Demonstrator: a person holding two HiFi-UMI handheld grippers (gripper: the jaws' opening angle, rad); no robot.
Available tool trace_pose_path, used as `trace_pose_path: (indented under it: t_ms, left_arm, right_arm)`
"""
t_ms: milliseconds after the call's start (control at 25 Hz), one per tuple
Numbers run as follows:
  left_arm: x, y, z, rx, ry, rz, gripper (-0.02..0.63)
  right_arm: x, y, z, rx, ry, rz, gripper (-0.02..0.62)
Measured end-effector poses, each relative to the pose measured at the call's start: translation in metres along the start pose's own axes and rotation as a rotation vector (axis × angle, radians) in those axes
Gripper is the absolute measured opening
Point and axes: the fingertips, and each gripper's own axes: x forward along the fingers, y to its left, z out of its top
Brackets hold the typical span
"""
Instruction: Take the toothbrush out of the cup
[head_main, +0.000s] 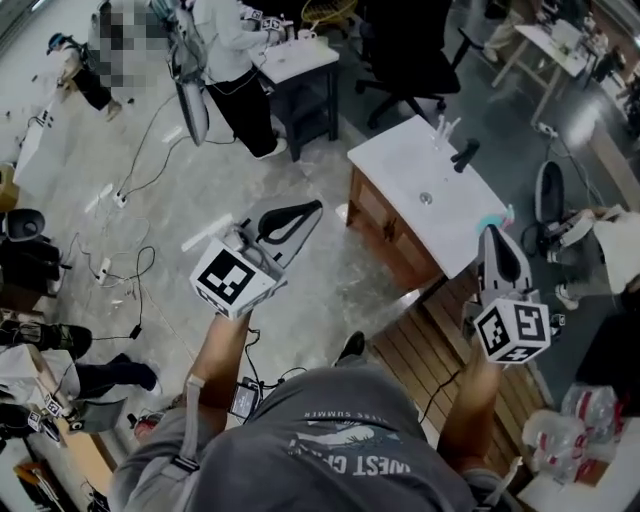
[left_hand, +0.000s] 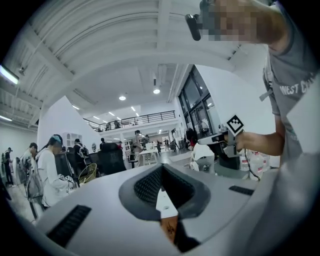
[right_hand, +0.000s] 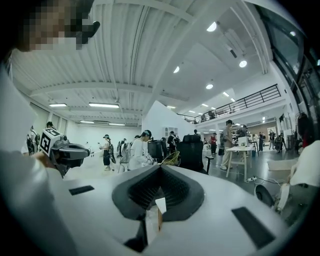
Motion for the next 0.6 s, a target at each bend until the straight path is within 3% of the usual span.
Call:
trace_pose_path:
  t_ms: [320,600]
  left_arm:
    - [0.047,0.033,0.006,0.015,0.036,0.031,-0.002]
    - [0.077,0.038,0.003,0.019,0.049,0.026,-0.002]
  right_arm:
    - [0.061,-0.038,0.013,0.018,-0.022,0.048,0.011]
    - [0.077,-0.064,0.011,0.029,-0.022,0.046,0.011]
